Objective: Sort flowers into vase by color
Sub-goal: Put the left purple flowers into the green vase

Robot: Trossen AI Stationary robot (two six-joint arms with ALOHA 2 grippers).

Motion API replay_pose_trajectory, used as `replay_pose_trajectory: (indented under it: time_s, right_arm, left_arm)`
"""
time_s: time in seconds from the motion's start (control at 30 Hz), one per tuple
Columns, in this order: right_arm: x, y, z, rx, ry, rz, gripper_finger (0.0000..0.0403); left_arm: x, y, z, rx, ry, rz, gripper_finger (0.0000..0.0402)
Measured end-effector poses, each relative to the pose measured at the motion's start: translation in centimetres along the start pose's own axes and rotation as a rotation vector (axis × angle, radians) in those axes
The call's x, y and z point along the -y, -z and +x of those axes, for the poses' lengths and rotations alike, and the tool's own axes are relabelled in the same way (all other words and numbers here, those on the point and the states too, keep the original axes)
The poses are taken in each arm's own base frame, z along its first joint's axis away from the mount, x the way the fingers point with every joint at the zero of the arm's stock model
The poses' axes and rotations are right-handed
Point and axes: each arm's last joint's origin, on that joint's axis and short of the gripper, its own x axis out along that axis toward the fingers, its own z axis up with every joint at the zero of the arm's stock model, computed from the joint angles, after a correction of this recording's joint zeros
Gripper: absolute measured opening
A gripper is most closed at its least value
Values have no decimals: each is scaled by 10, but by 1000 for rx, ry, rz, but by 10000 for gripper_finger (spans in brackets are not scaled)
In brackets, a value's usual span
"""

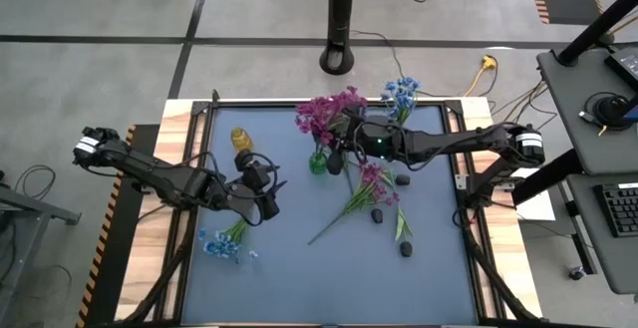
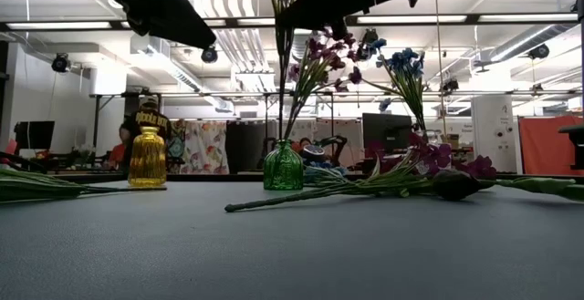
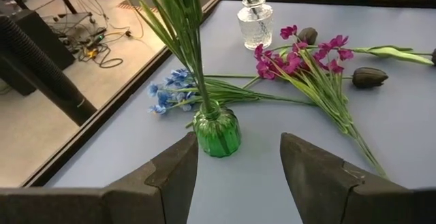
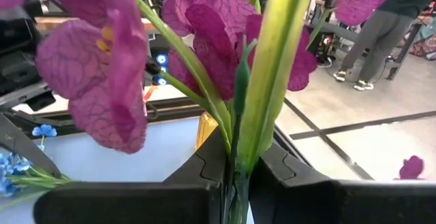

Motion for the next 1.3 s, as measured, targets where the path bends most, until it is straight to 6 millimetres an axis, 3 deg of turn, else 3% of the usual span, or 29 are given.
replay_pose_trajectory:
  time_s: [0.47,1.13,1.3]
  right_arm:
    - [2,9,7,-29,10,-15,29]
    - [-1,37,26,-112,9,-45,29]
    - [-1,38,25,-133,8,-47,55]
  left_arm:
    - [0,0,0,0,0,1,191]
    - [0,0,0,-1,-1,2,191]
    - [0,0,0,-2,-1,2,191]
